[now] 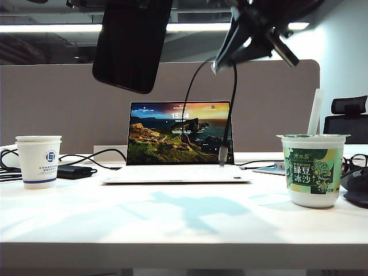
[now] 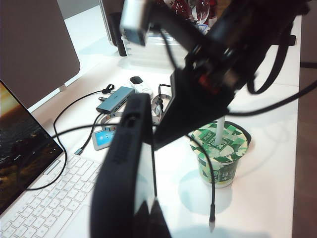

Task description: Pick up the black phone, pick up the charger plug, insert the charger plug into the phone's charging port, and finally place the connected phone back on the desk.

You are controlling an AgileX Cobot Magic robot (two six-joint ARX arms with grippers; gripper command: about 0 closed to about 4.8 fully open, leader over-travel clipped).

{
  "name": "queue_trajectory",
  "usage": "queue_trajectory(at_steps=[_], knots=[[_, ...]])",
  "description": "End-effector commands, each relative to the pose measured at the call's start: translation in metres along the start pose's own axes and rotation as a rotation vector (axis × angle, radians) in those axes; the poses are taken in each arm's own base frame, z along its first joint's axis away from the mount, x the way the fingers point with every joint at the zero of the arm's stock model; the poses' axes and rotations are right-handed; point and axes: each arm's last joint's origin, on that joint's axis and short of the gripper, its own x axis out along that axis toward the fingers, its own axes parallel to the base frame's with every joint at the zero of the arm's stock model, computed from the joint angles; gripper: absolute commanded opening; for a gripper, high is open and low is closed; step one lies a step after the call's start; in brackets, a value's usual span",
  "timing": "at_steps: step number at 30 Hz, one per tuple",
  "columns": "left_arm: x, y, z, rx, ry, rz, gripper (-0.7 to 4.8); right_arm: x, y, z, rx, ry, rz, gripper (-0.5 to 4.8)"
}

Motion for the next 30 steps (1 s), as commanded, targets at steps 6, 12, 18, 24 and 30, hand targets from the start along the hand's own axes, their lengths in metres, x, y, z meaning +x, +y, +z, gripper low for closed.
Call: queue_trajectory(at_steps=[6,12,18,24,30], knots=[[-0.002,0.000,0.007,0.030,-0.040,0.003,-0.06,0.017,-0.011,-0.006,0.054,0.108,-0.054,-0.02],[-0.002,0.000,0.007,0.030,-0.040,0.003,-0.06,0.028,-0.018,-0.008,0.051,0.111,-0.104,-0.02],[-0.002,0.000,0.007,0.030,-0.040,0.003,-0.06,0.046,-0.022,-0.012,0.024,0.122,-0.124,-0.02],[-0.002,0.000,0.007,0.030,-0.040,0.004,-0.06,0.075,-0.023,-0.026,-0.005,0.172,-0.185,-0.02],[-0.002,0.000,0.007,0.029,-0.038,0.004,-0.06,0.093,-0.027,-0.025,-0.037,0.100,-0.227,-0.02]])
